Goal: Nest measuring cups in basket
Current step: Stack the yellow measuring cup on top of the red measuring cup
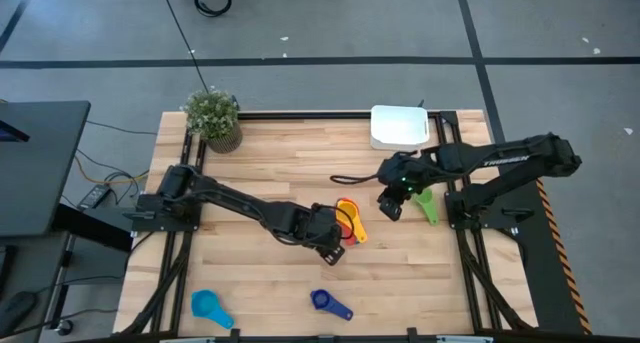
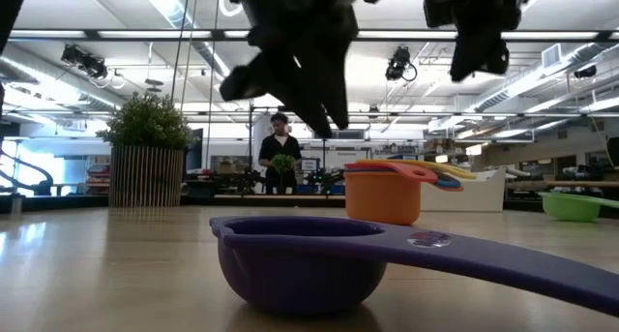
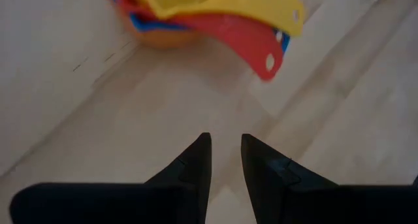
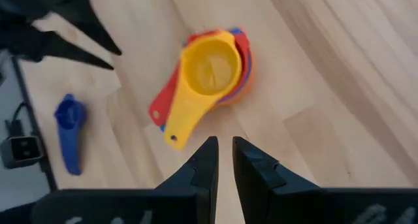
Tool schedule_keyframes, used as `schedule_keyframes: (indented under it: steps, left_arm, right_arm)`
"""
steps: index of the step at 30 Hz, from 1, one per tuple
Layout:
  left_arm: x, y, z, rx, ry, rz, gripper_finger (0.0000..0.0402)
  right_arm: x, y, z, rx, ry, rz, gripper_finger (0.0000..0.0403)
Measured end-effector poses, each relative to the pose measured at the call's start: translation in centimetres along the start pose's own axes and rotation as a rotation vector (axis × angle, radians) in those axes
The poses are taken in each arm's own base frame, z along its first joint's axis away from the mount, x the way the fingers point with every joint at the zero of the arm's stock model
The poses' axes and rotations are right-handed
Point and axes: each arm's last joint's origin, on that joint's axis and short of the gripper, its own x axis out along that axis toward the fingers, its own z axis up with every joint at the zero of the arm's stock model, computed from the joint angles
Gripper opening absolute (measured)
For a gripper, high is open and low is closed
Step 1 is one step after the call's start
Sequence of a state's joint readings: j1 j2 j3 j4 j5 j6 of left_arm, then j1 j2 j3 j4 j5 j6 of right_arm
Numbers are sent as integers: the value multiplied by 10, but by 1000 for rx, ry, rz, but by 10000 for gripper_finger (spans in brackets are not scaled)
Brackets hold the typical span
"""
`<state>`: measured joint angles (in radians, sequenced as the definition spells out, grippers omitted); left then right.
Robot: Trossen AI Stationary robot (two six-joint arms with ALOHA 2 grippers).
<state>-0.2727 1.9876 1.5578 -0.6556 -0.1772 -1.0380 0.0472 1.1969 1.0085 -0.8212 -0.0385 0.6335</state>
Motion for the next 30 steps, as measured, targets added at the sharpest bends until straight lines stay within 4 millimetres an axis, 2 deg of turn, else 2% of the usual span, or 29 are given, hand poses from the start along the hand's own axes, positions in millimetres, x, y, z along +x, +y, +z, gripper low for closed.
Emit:
schedule_keyframes:
  steps: [5,12,17,20,30]
  left_arm:
    - [21,1,2,-2,-11,5,91]
    - [46,5,-1,-2,10,26,91]
    - [49,6,0,-5,-10,39,91]
    - [50,1,6,-3,-41,-21,91]
    - [62,0,14,-6,-77,-71,91]
  right_arm:
    - [26,-11,-14,47,37,16,52]
    - [48,-24,-31,87,62,1,52]
    - [60,-29,-37,93,39,14,52]
    - [68,-32,-40,94,33,28,52]
    - [93,-32,-41,68,57,31,52]
